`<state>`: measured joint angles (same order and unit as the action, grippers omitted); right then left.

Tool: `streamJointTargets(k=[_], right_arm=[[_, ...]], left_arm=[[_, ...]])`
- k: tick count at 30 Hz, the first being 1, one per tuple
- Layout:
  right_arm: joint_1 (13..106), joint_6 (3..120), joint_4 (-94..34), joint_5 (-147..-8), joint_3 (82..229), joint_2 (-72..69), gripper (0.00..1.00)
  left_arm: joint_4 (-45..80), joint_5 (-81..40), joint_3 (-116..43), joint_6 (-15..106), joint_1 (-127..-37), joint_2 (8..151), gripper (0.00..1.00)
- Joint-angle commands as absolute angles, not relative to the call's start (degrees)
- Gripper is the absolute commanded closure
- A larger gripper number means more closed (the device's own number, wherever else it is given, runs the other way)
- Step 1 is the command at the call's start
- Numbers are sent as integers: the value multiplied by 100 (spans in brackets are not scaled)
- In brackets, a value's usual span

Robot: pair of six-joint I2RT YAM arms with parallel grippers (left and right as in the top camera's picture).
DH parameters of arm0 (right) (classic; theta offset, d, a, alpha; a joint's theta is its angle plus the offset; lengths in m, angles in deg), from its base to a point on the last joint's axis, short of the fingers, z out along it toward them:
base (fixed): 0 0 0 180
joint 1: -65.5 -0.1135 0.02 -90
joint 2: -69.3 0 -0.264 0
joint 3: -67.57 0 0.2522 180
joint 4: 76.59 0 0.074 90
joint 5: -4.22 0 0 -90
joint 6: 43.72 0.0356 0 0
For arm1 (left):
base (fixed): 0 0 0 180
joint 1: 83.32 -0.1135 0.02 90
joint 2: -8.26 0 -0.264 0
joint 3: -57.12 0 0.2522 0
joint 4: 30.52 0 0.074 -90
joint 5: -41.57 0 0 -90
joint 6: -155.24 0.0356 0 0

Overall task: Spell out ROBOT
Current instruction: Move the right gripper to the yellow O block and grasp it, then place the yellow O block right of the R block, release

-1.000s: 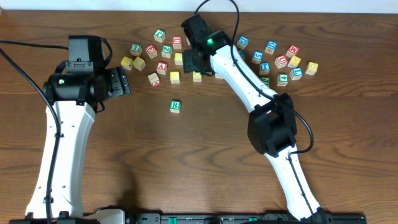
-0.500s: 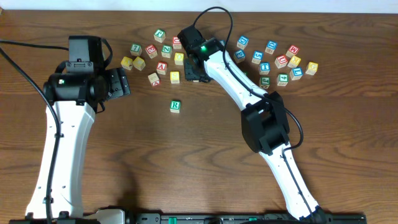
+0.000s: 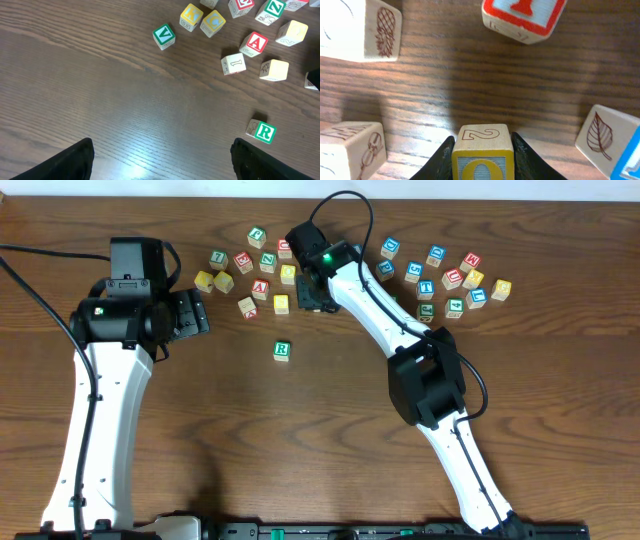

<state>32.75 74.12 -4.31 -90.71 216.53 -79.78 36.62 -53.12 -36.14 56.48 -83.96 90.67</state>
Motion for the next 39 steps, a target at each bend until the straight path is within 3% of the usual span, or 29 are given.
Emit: streamJointTargets(k=[1, 18, 39], right_arm=[[3240, 7226, -319, -9143, 21740, -7545, 74], [2973, 6979, 1674, -8527, 21692, -7134, 78], [2469, 7910, 726, -8713, 20798, -7134, 73]], left_arm=[[3678, -5386, -3710, 5701, -8422, 9056, 14], [3629, -5384, -3713, 5701, -8422, 9056, 14], [3645, -5388, -3710, 5705, -8422, 9056, 14]])
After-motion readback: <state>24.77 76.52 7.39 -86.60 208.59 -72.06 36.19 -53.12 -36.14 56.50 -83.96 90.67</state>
